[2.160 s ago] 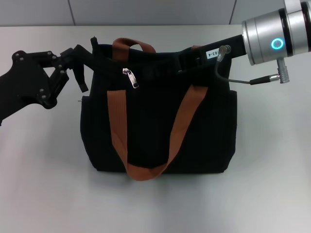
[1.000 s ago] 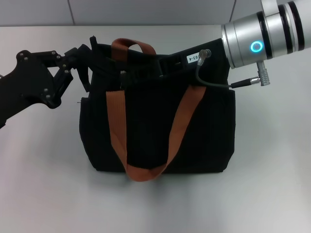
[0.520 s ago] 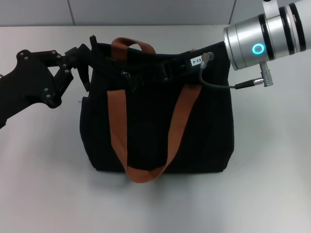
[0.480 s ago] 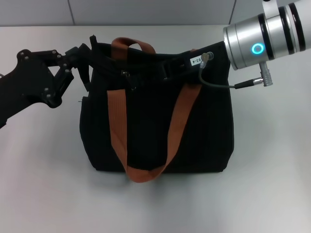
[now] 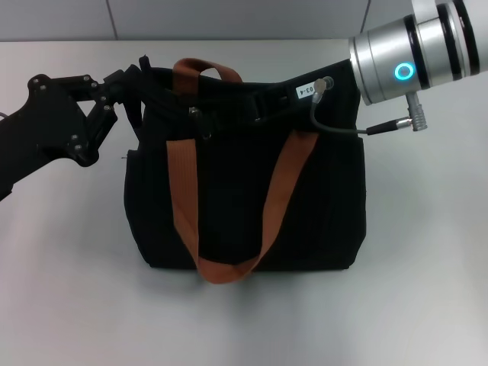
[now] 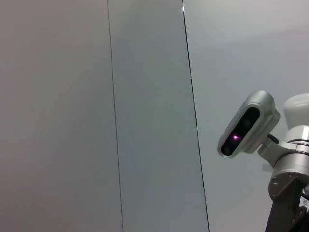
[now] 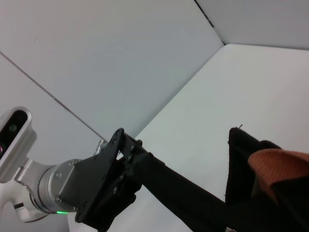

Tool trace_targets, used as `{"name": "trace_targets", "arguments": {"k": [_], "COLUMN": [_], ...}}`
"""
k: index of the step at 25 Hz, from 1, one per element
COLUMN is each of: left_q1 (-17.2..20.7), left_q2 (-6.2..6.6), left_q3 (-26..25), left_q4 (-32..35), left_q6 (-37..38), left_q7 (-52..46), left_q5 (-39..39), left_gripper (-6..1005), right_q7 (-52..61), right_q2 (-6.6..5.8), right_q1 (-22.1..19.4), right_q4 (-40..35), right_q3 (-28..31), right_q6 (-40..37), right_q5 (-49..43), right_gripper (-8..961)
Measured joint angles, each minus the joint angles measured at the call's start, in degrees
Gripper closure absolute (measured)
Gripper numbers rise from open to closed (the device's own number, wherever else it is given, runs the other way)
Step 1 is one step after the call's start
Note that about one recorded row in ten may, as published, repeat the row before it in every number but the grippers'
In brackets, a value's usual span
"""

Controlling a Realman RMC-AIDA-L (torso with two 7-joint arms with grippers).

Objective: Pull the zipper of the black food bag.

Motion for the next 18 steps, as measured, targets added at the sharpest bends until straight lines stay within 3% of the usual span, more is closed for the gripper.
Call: {"name": "trace_targets", "arguments": {"k": [9,18], "left_q1": [0.01,0.08], "left_q2": [-0.11,-0.16], "left_q3": [-0.04,-0.10], "left_q4": [-0.09,-0.18], "left_q6": [-0.11,0.09], "left_q7": [0.00,0.00], "left_q5": [-0.32,-0.81], "left_gripper": [983,982], "right_q7": [-0.03,-0.06], "right_q2": [-0.31,0.02], "right_q1": [-0.05,0.29], "right_q4": [-0.73,-1.09], "right_q3": [0.15,-0.38], "right_q6": [0.26,0.46], "right_q5": [-1.52,-1.86], "right_gripper": [651,659]}}
